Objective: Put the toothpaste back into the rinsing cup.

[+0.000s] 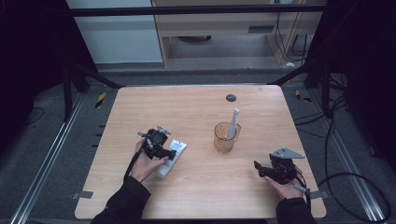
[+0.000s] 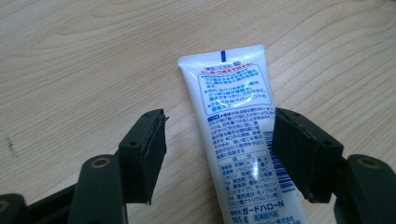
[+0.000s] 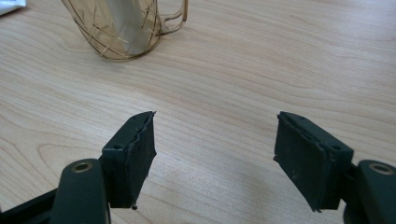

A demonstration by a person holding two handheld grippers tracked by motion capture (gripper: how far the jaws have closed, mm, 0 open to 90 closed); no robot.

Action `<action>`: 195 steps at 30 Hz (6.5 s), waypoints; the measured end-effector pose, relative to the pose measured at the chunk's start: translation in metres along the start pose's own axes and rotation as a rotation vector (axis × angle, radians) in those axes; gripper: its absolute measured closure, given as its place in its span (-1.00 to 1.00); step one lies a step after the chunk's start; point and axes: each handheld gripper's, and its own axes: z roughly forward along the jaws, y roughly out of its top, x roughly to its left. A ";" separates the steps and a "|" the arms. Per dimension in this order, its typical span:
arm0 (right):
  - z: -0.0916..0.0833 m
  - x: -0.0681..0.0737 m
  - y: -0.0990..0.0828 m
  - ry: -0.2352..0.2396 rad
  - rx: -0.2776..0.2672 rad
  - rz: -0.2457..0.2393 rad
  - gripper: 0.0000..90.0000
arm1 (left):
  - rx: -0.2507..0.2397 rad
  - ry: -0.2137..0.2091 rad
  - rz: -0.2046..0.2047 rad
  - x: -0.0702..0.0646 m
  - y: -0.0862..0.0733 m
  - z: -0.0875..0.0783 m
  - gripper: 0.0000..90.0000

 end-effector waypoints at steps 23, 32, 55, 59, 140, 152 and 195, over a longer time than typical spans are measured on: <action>0.000 0.000 0.001 -0.008 0.007 -0.011 -0.35 | 0.075 -0.030 0.009 -0.006 0.004 0.022 -0.26; 0.001 0.000 0.002 -0.009 0.010 -0.011 -0.35 | 0.097 -0.016 0.008 -0.008 0.003 0.028 -0.24; -0.001 -0.002 0.001 -0.011 0.001 0.003 -0.35 | 0.080 -0.048 -0.042 -0.004 0.003 0.015 0.47; -0.002 -0.003 0.001 -0.017 -0.004 -0.005 -0.35 | 0.073 -0.047 -0.042 -0.001 0.002 0.011 0.49; 0.002 -0.005 -0.009 -0.054 -0.025 0.002 -0.59 | -0.729 -0.133 -0.067 -0.074 0.115 -0.034 0.50; 0.002 -0.005 -0.009 -0.052 -0.028 0.004 -0.60 | -0.755 -0.157 -0.051 -0.088 0.127 -0.027 0.50; 0.004 -0.003 -0.010 -0.048 -0.022 -0.015 -0.60 | -0.728 -0.212 -0.033 -0.111 0.142 0.015 0.50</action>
